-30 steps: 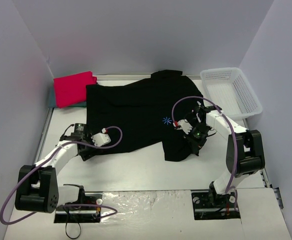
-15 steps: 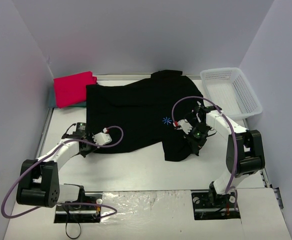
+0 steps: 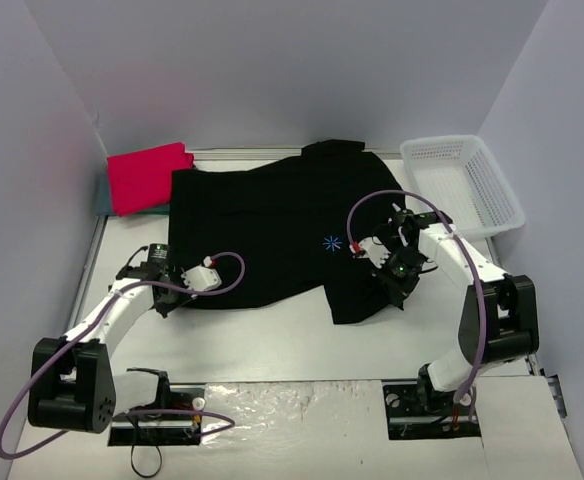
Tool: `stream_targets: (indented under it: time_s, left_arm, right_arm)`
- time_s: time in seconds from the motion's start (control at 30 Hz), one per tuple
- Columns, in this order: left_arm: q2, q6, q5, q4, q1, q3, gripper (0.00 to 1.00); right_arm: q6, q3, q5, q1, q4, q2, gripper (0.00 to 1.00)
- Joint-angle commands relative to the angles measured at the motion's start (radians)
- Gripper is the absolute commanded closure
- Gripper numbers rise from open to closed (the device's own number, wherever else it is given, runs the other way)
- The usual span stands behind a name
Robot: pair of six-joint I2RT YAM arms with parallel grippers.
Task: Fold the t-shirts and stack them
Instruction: Grap the side of the flattened tshirt closest away from the robot with both arms
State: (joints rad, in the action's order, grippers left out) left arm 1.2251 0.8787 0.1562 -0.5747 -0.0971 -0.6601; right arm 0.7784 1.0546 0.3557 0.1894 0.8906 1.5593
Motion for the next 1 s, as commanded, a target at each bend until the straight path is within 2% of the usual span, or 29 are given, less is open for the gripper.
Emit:
stream_targets:
  time_s: [0.0,0.47,0.73,0.97]
  left_arm:
    - [-0.05,0.014,0.002,-0.103,-0.003,-0.039,0.98]
    - [-0.104,0.003,-0.015,-0.155,-0.003,-0.061,0.98]
    - [-0.116,-0.009,-0.006,-0.137,-0.003,-0.073,0.98]
    - [-0.159,-0.024,0.005,-0.111,-0.003,-0.073,0.98]
  right_arm:
    - [0.01,-0.016,-0.024,-0.004,0.105,-0.067,1.0]
    - [0.061,-0.01,0.049,-0.004,0.294,-0.26,1.0]
    - [0.028,-0.005,0.015,0.027,0.294,-0.349,1.0]
    - [0.056,0.116,0.04,0.027,0.275,-0.349,1.0]
